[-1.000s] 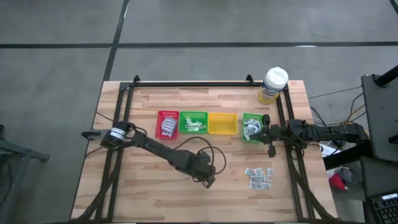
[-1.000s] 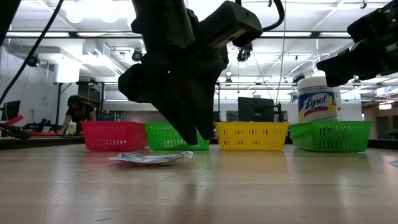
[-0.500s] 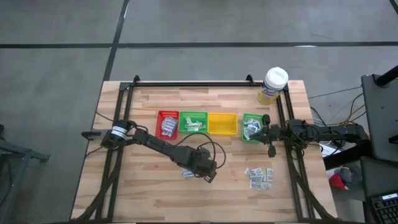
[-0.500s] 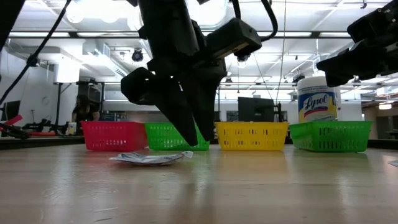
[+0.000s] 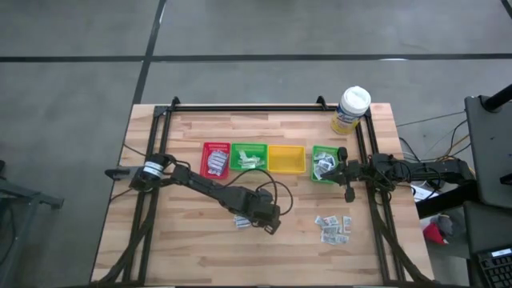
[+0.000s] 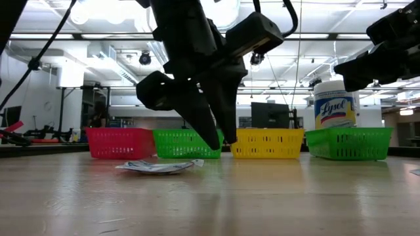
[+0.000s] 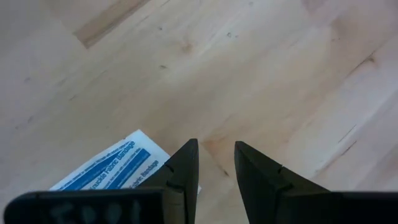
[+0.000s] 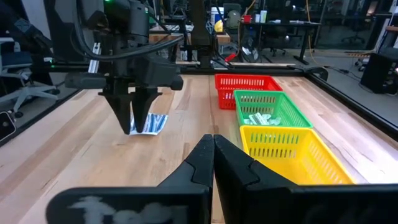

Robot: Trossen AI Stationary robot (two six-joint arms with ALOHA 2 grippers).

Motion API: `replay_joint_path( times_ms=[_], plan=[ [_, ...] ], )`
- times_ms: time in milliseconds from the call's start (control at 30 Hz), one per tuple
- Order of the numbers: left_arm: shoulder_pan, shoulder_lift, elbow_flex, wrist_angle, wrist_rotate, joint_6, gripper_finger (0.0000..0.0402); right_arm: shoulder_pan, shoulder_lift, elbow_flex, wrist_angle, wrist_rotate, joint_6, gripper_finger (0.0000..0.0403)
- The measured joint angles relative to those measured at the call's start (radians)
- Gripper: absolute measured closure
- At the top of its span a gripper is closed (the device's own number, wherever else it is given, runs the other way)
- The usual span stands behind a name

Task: Pick & Place First Aid Supplies
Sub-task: Put the blue bandage into the red bin

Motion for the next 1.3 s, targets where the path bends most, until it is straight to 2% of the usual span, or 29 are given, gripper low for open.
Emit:
replay_joint_path(
  times_ms=[133, 300, 533, 767, 867, 1000, 1100, 1300],
  plan=[
    [0.0, 0.0, 0.0, 0.0, -0.018, 0.008, 0.0305, 0.0, 0.0, 0.0, 0.0, 0.0, 0.0, 0.0394],
    [0.0, 0.0, 0.0, -0.001, -0.134, 0.0, 0.0305, 0.0, 0.0, 0.0, 0.0, 0.0, 0.0, 0.0394],
    [-0.003, 0.0, 0.0, -0.004, -0.13, -0.014, 0.0293, 0.0, 0.0, 0.0, 0.0, 0.0, 0.002, 0.0394],
    [-0.004, 0.0, -0.001, -0.012, -0.103, -0.014, 0.0223, 0.0, 0.0, 0.0, 0.0, 0.0, 0.001, 0.0394],
    [-0.002, 0.0, 0.0, -0.008, -0.025, -0.01, 0.02, 0.0, 0.0, 0.0, 0.0, 0.0, 0.0, 0.0394],
    [0.004, 0.0, 0.006, -0.005, 0.142, 0.052, 0.0191, 0.0, 0.0, 0.0, 0.0, 0.0, 0.001, 0.0394],
    [0.008, 0.0, 0.006, -0.009, 0.159, -0.028, 0.0191, 0.0, 0.0, 0.0, 0.0, 0.0, 0.002, 0.0394],
    [0.014, 0.0, 0.006, -0.009, 0.14, -0.083, 0.019, 0.0, 0.0, 0.0, 0.0, 0.0, 0.001, 0.0394]
  ],
)
